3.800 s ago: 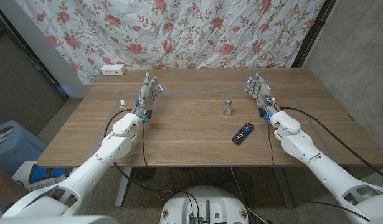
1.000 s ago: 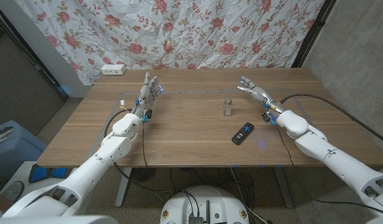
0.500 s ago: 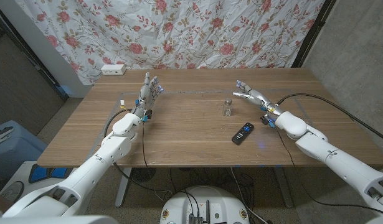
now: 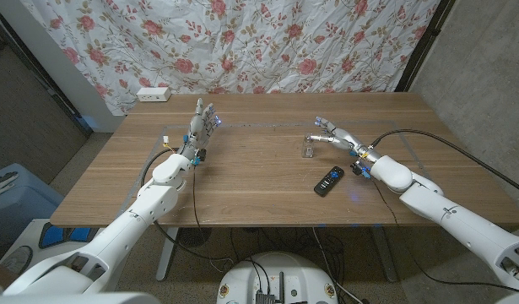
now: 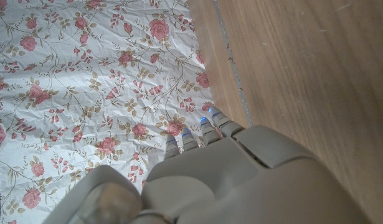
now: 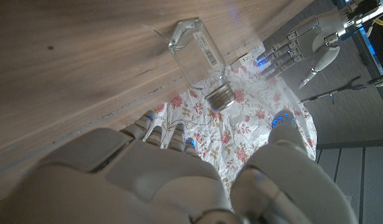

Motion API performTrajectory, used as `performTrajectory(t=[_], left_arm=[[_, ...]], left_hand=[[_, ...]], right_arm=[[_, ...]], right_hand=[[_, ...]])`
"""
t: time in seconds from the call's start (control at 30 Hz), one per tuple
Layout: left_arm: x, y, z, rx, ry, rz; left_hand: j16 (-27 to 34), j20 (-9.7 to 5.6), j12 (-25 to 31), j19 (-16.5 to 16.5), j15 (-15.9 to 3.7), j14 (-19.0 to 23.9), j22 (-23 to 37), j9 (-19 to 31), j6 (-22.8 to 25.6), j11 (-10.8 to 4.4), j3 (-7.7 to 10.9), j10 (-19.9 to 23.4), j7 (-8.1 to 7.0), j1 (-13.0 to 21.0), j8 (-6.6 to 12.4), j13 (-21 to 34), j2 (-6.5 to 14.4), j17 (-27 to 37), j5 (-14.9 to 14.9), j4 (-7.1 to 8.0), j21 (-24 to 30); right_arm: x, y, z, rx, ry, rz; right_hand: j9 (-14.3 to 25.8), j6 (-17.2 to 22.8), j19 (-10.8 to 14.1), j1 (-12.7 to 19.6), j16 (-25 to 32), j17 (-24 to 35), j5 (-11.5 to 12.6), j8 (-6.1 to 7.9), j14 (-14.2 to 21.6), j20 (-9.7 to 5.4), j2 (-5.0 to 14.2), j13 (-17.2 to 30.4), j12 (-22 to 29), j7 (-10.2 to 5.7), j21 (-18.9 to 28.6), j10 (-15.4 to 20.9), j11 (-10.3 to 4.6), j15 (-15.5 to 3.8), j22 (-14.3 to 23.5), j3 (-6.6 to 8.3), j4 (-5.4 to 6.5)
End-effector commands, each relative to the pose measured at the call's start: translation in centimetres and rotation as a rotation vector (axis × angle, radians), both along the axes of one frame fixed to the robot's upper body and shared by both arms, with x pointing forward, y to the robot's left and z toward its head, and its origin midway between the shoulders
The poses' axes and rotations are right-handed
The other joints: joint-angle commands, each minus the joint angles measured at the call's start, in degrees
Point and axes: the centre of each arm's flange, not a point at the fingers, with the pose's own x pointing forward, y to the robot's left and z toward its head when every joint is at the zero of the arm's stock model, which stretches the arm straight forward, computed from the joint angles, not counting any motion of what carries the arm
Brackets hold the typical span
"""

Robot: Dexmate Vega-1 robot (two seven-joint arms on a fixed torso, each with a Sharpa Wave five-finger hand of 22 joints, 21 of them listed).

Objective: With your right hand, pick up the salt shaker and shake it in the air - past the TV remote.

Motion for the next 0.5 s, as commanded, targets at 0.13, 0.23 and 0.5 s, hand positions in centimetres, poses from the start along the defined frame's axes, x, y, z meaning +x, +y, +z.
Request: performTrajectory(t=[0.13,0.23,0.5], left_arm=[[0.00,-0.02,0.01,0.000,0.000,0.000],[0.00,-0.03,0.01,0.000,0.000,0.000],[0.01,-0.03,0.01,0.000,0.000,0.000]], left_hand=[[0.32,-1.46,0.22,0.68,-5.98,0.12,0.28,0.08,0.15,-0.45,-0.23,-0.04,-0.53,-0.08,0.26,0.21,5.61,0.10,0.33,0.13,0.03],[0.32,-1.46,0.22,0.69,-5.98,0.12,0.28,0.08,0.13,-0.46,-0.24,-0.04,-0.56,-0.08,0.25,0.21,5.61,0.10,0.33,0.13,0.03],[0.31,-1.49,0.23,0.71,-5.98,0.12,0.28,0.08,0.15,-0.44,-0.26,-0.02,-0.63,-0.09,0.26,0.21,5.62,0.10,0.34,0.14,0.02]], right_arm=[[0.39,1.07,-1.13,-0.054,-0.014,-0.020],[0.52,1.19,-1.32,-0.055,-0.014,-0.022],[0.95,1.33,-1.65,-0.053,-0.014,-0.034]], right_hand=[[0.25,1.11,1.22,1.39,0.82,-0.12,0.51,0.82,0.54,-0.44,-0.13,0.17,0.75,-0.99,-0.11,2.15,-0.98,-0.55,0.19,0.80,-0.03],[0.27,1.62,1.72,1.86,0.98,-0.21,0.63,1.00,0.83,-0.53,-0.19,0.17,0.91,-1.26,-0.04,2.81,-1.31,-0.77,0.18,0.92,-0.03],[0.33,3.90,2.86,3.41,1.48,-0.51,0.97,1.83,1.90,-0.81,-0.39,0.18,1.32,-1.57,-0.01,4.91,-2.05,-1.31,0.19,1.29,-0.02]])
